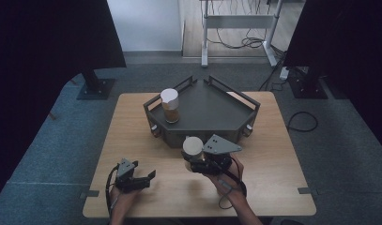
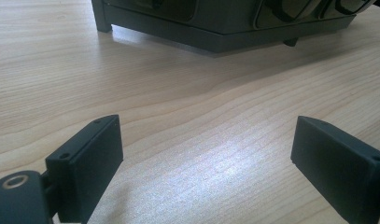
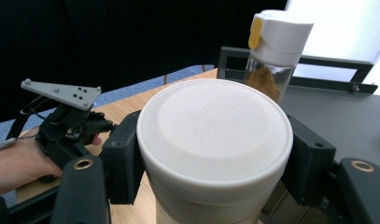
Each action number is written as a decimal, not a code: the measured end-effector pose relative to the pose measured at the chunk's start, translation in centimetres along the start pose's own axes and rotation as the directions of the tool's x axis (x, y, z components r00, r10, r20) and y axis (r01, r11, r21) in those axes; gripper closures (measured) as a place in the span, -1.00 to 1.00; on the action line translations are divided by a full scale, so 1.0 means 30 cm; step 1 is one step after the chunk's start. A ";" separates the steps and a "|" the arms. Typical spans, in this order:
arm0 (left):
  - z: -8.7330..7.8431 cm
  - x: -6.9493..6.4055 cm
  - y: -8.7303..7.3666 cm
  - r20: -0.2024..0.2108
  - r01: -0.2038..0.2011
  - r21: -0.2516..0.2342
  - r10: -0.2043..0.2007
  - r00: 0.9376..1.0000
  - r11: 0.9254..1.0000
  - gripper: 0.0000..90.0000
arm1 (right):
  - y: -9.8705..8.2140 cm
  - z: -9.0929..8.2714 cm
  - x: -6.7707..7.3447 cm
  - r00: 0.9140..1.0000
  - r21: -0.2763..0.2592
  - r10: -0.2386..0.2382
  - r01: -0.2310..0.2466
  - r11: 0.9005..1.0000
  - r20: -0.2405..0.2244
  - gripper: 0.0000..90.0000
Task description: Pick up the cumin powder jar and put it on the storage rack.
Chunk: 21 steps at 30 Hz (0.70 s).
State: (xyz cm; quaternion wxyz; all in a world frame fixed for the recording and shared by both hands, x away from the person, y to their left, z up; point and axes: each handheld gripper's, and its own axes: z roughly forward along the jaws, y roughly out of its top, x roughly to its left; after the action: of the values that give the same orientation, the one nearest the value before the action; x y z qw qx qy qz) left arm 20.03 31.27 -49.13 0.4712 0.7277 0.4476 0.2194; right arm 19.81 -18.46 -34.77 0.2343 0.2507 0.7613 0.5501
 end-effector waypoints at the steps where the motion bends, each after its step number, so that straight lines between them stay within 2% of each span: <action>1: 0.000 0.000 0.000 0.000 0.001 0.000 -0.001 1.000 1.000 -0.81 | 0.003 0.000 -0.003 1.000 -0.002 0.001 -0.001 1.000 -0.002 -0.27; 21: 0.003 0.002 0.009 0.003 0.002 0.018 -0.002 1.000 1.000 -0.81 | 0.055 0.012 -0.055 1.000 -0.014 0.009 -0.009 1.000 0.007 -0.27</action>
State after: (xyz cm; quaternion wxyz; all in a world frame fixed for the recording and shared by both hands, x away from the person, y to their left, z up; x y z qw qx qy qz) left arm 20.26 31.24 -48.95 0.4656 0.7317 0.4496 0.2138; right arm 21.52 -18.81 -33.16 0.2362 0.2541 0.7557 0.5555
